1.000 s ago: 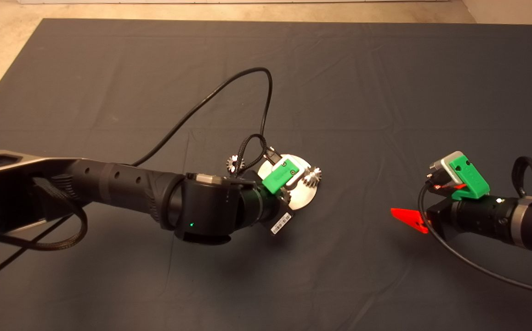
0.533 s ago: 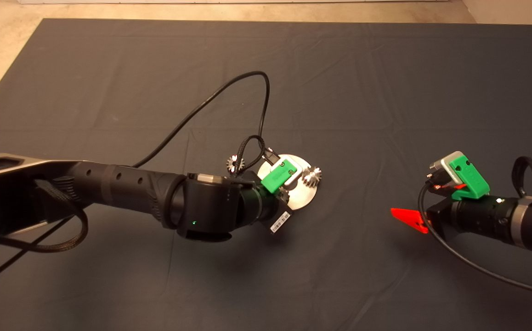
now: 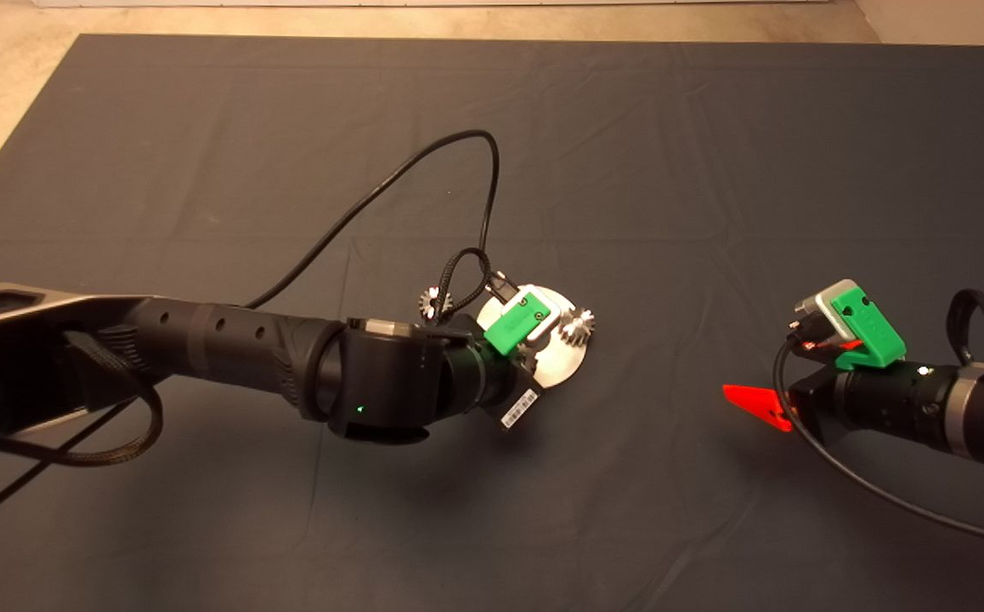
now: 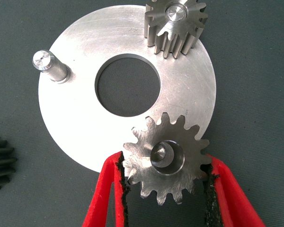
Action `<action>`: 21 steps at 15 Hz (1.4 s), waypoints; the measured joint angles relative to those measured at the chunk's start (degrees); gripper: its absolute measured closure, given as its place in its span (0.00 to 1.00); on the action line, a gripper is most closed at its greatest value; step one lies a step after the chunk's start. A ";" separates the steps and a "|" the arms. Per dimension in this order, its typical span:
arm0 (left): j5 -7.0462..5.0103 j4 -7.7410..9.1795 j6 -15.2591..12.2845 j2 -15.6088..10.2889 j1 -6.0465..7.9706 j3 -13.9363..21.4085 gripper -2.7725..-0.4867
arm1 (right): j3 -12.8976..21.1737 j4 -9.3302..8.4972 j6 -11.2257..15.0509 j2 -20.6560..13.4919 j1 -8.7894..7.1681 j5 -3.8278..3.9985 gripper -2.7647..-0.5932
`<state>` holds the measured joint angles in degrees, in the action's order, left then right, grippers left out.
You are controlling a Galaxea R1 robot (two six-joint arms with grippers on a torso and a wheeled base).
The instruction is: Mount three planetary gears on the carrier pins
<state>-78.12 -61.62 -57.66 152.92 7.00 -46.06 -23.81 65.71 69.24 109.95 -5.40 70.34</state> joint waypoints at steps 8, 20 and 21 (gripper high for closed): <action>0.59 0.02 1.16 -0.24 0.00 -0.74 0.91 | 0.00 0.00 0.00 0.02 0.00 -0.02 0.08; 0.59 0.02 1.11 -0.24 0.00 -0.74 0.91 | 0.00 0.02 0.00 0.00 0.00 -0.02 0.08; 0.59 0.02 1.11 -0.24 -0.02 -0.74 0.91 | 0.00 0.00 0.00 0.02 0.00 -0.02 0.08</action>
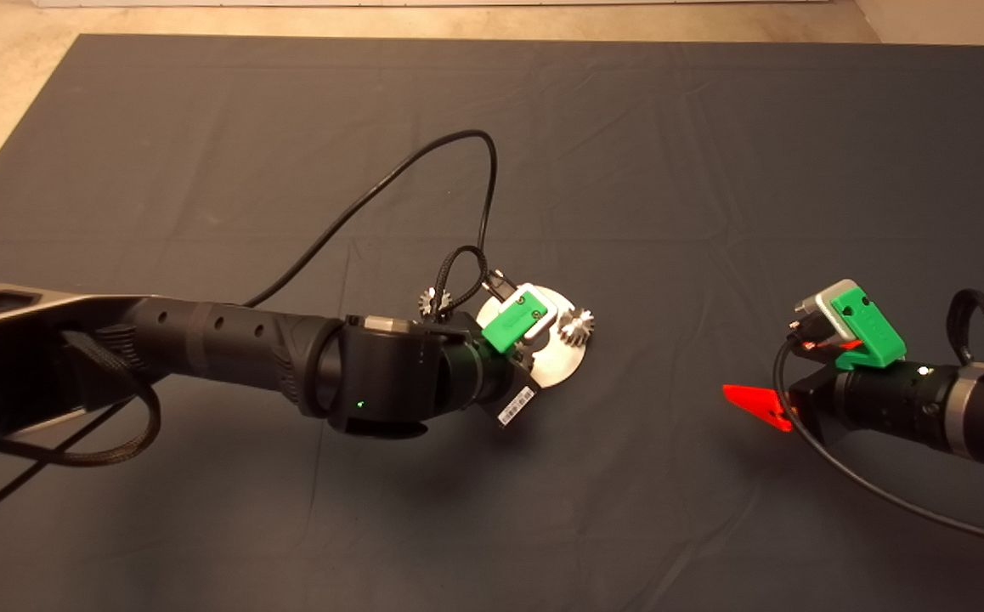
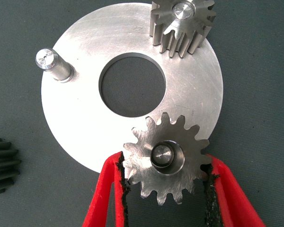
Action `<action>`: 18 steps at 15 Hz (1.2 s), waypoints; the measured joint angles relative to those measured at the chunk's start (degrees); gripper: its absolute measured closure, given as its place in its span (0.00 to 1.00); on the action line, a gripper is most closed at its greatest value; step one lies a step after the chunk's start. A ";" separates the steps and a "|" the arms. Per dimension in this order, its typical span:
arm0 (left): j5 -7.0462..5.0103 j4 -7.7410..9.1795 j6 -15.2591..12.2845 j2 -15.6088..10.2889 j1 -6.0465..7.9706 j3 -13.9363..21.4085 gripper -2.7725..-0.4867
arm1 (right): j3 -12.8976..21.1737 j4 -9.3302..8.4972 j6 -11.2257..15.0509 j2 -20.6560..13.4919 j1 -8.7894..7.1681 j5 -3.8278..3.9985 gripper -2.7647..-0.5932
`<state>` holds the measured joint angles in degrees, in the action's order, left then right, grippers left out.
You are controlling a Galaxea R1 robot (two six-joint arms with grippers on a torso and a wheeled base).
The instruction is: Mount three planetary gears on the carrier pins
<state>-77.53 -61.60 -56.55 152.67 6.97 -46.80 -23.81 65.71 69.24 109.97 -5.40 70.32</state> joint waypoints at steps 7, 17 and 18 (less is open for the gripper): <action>0.00 0.00 -0.09 0.00 0.01 0.00 0.86 | 0.00 0.00 0.00 0.00 0.00 0.00 0.08; 0.00 -0.06 -0.09 -0.02 0.02 0.00 0.74 | 0.00 0.00 0.00 0.00 0.00 0.02 0.08; 0.00 -0.09 -0.09 0.00 0.02 0.00 0.70 | 0.00 0.00 0.00 0.00 0.00 0.02 0.08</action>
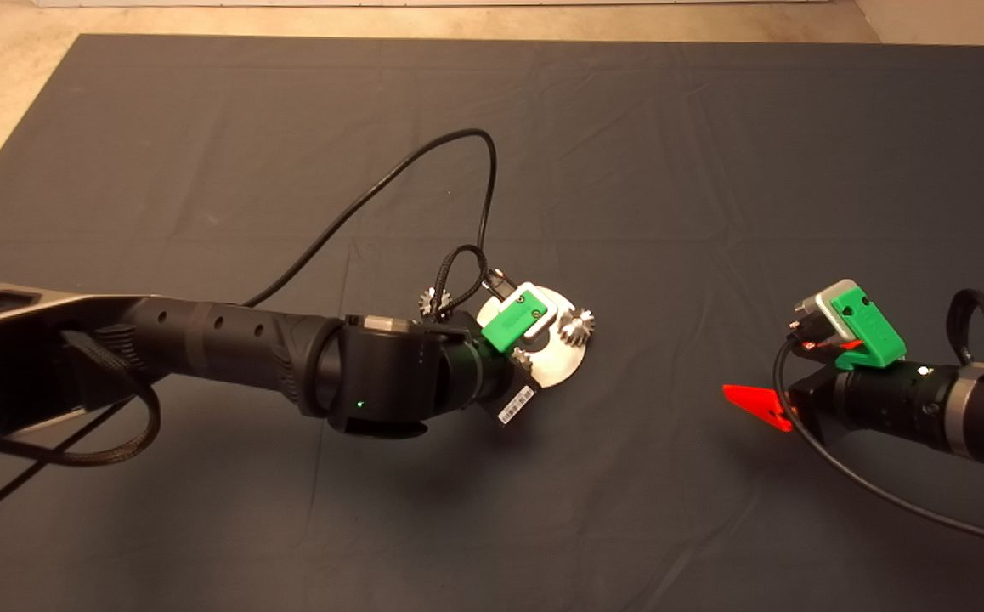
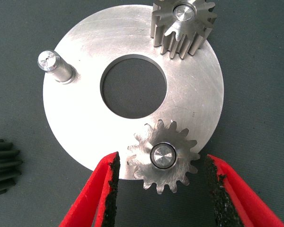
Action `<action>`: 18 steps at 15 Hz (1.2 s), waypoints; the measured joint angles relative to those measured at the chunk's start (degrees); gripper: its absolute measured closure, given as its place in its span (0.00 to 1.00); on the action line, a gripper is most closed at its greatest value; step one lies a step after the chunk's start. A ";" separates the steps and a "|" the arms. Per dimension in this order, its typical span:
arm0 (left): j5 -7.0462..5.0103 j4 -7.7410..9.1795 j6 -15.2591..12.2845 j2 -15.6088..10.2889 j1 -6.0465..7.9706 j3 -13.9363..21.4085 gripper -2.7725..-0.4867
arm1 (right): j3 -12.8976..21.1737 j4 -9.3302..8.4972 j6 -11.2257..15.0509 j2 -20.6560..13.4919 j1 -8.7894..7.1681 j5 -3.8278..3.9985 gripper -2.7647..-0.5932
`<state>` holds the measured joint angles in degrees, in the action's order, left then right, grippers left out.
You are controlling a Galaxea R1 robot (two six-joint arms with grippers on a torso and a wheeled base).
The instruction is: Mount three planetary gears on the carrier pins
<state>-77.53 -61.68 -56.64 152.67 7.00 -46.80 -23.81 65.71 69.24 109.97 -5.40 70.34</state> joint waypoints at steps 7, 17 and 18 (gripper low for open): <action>-0.33 0.02 0.00 -0.16 0.02 1.38 0.55 | 0.00 0.00 0.00 0.00 0.00 -0.02 0.08; -3.08 1.27 0.13 -7.97 3.83 5.33 0.45 | 0.00 0.02 0.00 0.22 0.00 0.02 0.08; -3.06 1.32 0.27 -8.85 4.07 5.32 0.45 | 0.00 0.00 0.00 0.34 0.00 0.00 0.08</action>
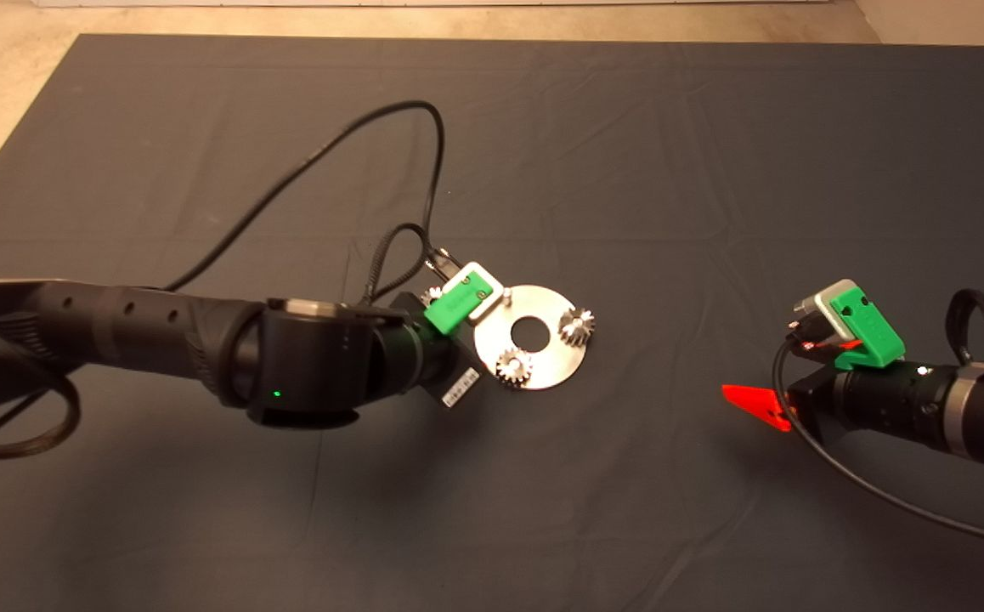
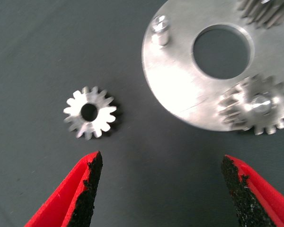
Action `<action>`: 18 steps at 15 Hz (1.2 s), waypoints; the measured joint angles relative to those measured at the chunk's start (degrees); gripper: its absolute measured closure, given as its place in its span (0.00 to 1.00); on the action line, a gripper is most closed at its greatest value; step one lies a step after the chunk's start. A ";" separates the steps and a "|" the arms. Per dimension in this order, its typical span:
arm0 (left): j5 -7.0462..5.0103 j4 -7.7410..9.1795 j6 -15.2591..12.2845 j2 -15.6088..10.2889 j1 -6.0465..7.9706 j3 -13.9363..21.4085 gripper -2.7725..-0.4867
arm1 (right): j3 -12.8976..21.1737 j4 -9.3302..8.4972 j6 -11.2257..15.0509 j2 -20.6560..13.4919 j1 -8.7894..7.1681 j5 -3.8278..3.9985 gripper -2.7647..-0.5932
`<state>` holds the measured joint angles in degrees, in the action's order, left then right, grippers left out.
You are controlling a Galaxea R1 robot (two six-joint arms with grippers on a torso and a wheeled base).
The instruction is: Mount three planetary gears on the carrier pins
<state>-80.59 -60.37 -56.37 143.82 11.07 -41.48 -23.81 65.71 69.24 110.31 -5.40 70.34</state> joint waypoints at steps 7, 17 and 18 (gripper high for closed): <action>4.51 0.61 1.88 -2.77 0.06 -3.93 0.45 | 0.00 0.00 -0.09 0.00 -0.90 0.11 0.08; 11.76 0.63 4.00 -5.12 0.06 -9.06 0.45 | 0.02 -0.02 -1.49 0.05 -2.56 0.19 0.08; 12.16 0.67 4.02 -5.31 0.06 -9.17 0.45 | 0.02 -0.02 -1.49 0.22 -2.55 0.20 0.08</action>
<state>-68.44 -59.70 -52.35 138.51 11.13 -50.65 -23.78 65.68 67.75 110.53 -7.95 70.53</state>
